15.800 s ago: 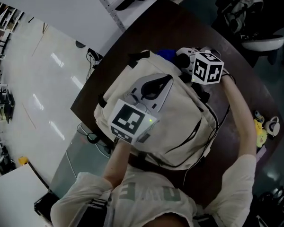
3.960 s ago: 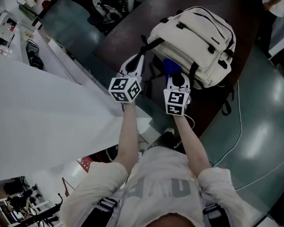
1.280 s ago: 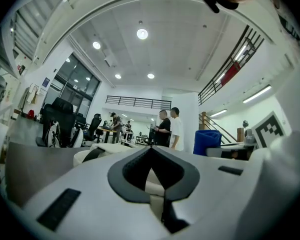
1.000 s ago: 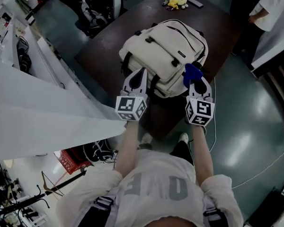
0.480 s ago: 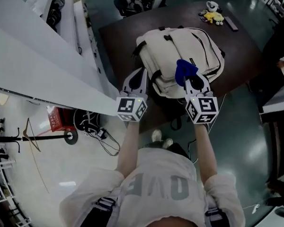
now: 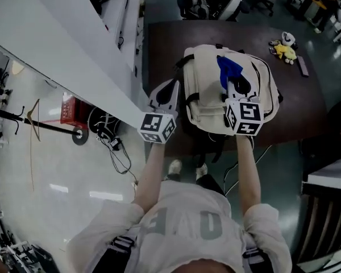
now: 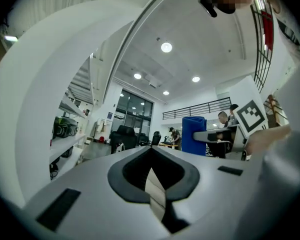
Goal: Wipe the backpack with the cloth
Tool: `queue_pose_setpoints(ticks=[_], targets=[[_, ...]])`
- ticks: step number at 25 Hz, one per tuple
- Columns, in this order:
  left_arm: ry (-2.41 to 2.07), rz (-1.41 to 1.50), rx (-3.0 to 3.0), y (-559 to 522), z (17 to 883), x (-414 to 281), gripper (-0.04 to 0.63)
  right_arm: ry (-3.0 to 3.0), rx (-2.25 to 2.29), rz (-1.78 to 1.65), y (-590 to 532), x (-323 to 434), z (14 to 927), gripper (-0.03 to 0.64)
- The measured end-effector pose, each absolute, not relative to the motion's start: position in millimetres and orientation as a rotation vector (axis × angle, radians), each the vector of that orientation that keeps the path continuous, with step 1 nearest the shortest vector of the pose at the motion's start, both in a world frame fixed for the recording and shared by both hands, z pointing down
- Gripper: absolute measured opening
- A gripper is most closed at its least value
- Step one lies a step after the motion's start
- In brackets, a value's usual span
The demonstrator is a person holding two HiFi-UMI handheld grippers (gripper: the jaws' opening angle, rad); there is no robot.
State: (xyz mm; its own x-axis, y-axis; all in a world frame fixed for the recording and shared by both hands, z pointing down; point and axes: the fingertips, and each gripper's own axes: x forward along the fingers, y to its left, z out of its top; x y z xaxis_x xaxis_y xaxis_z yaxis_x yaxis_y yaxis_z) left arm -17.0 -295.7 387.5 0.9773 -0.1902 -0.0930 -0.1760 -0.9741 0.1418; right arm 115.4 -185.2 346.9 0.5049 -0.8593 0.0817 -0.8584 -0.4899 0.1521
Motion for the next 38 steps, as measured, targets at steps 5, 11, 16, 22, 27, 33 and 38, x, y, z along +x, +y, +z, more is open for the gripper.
queue_pose_setpoints(ticks=[5, 11, 16, 22, 27, 33, 38], targets=[[-0.423, -0.181, 2.977, -297, 377, 3, 0.005, -1.563, 2.274, -0.143, -219, 153, 332, 0.041], [-0.523, -0.187, 2.946, -335, 381, 18, 0.005, -1.554, 1.778, -0.208, -320, 186, 367, 0.041], [-0.518, -0.195, 2.930, -372, 387, 38, 0.005, -1.494, 1.324, -0.123, -383, 212, 438, 0.041], [-0.496, -0.157, 2.881, -394, 411, 58, 0.005, -1.486, 0.872, -0.038, -393, 213, 498, 0.041], [-0.471, -0.144, 2.849, -398, 424, 69, 0.005, -1.558, 0.754, 0.003, -383, 199, 500, 0.041], [-0.426, -0.137, 2.865, -384, 423, 76, 0.005, -1.555, 0.721, -0.015, -367, 185, 490, 0.041], [-0.400, -0.132, 2.891, -366, 417, 72, 0.005, -1.562, 0.795, -0.042, -353, 173, 473, 0.041]])
